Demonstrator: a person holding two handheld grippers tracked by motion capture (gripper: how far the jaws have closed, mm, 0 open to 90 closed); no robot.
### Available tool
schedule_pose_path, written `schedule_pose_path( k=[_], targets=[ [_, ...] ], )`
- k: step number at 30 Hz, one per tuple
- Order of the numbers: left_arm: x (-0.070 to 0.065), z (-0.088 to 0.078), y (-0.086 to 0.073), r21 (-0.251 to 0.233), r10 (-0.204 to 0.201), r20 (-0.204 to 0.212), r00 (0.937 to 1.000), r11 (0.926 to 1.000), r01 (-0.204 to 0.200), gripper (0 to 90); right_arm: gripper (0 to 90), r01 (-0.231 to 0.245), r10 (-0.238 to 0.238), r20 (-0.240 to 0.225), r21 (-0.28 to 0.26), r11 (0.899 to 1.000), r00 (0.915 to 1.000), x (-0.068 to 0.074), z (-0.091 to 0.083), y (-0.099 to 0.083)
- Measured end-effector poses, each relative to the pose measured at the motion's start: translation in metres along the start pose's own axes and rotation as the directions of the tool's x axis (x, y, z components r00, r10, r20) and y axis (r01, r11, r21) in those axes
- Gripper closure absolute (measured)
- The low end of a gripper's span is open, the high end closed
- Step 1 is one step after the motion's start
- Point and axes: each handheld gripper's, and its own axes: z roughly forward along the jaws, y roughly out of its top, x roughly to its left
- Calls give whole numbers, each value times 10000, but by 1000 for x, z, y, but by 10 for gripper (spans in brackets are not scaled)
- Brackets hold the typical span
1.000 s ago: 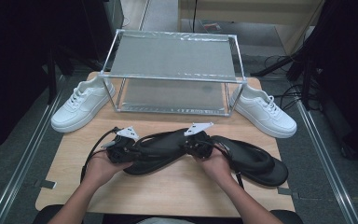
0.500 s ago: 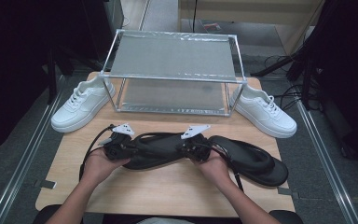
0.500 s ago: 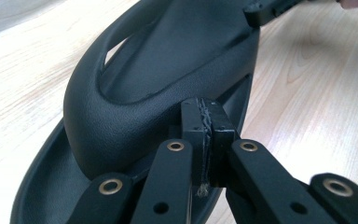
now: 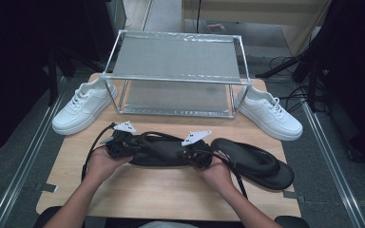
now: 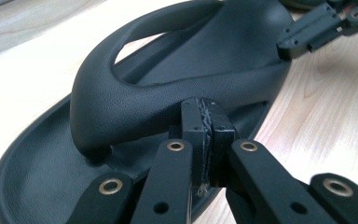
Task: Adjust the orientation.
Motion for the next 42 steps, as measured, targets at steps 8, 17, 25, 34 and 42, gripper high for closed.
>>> schedule_pose_path(
  k=[8, 17, 25, 34, 42],
  targets=[
    [3, 5, 6, -131, -144, -15, 9999, 9998, 144, 876, 900, -246, 249, -384, 87, 9997, 9989, 11, 1, -1],
    [6, 12, 13, -197, -238, 36, 9997, 9995, 238, 874, 900, -261, 263, -476, 48, 9996, 9985, 21, 3, -2],
    [7, 18, 18, -389, -377, 117, 9992, 9985, 382, 874, 900, -155, 150, -549, -78, 9998, 9984, 34, 8, -1],
    [9, 19, 19, -636, -414, 5, 9991, 9971, 414, 872, 900, -286, 264, -846, -250, 9993, 9961, 38, 11, 2],
    [14, 11, 10, -653, -587, -230, 9980, 9962, 571, 898, 900, -581, 578, -67, -457, 9973, 9983, 12, -5, -1]
  ],
)
